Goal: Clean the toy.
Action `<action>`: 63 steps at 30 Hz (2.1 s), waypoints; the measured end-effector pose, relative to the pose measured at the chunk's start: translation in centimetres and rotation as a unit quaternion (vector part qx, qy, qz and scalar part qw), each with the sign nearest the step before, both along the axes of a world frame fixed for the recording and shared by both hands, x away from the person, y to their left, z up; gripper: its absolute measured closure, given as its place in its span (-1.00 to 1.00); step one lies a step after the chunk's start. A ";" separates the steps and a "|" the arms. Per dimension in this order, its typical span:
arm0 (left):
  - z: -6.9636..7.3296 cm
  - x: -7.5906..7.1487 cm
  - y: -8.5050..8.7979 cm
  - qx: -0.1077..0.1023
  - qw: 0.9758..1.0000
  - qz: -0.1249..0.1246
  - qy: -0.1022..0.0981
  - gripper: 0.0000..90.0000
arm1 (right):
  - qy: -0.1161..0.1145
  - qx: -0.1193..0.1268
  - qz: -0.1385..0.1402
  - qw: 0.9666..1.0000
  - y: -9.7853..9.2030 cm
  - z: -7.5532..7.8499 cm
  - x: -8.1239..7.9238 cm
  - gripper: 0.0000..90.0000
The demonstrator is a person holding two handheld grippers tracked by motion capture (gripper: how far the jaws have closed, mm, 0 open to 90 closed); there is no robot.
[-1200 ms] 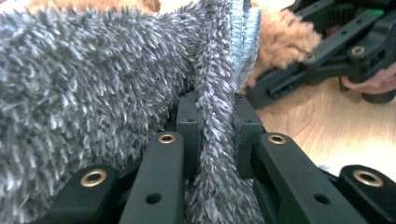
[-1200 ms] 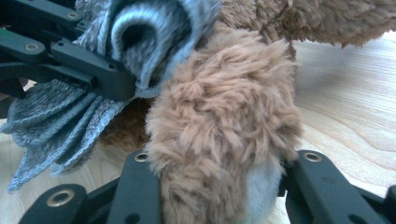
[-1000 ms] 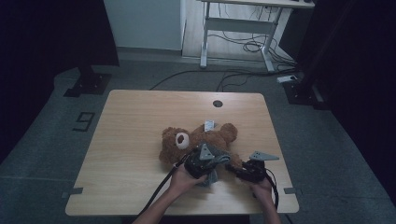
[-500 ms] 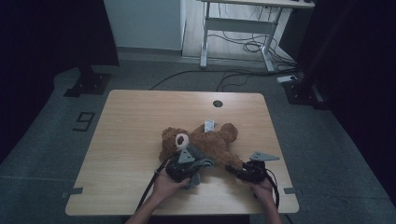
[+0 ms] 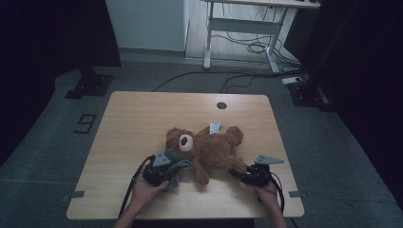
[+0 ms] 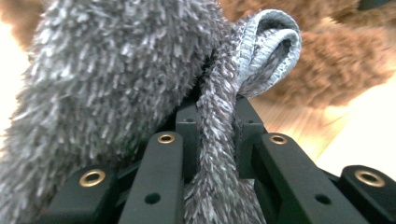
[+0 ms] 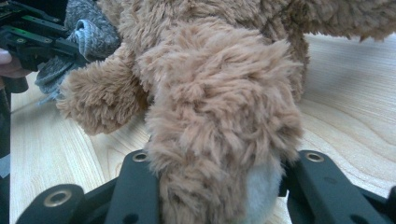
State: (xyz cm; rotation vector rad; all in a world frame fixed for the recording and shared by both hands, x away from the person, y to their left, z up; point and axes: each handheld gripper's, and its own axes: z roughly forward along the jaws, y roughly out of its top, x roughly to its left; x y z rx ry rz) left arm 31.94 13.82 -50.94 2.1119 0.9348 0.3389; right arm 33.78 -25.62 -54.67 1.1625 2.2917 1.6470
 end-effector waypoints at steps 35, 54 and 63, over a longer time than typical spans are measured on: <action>5.5 1.1 -9.8 -0.029 0.993 -0.074 -0.086 0.70 | 0.003 0.010 0.004 1.000 -0.2 -0.2 0.2 0.31; 1.8 1.3 -14.2 -0.029 0.992 -0.115 -0.030 0.70 | 0.006 0.010 0.005 1.000 -0.3 -0.3 0.1 0.31; 1.1 0.5 -12.1 -0.038 0.994 -0.098 -0.027 0.71 | 0.005 0.013 0.007 1.000 -0.3 -0.3 0.2 0.31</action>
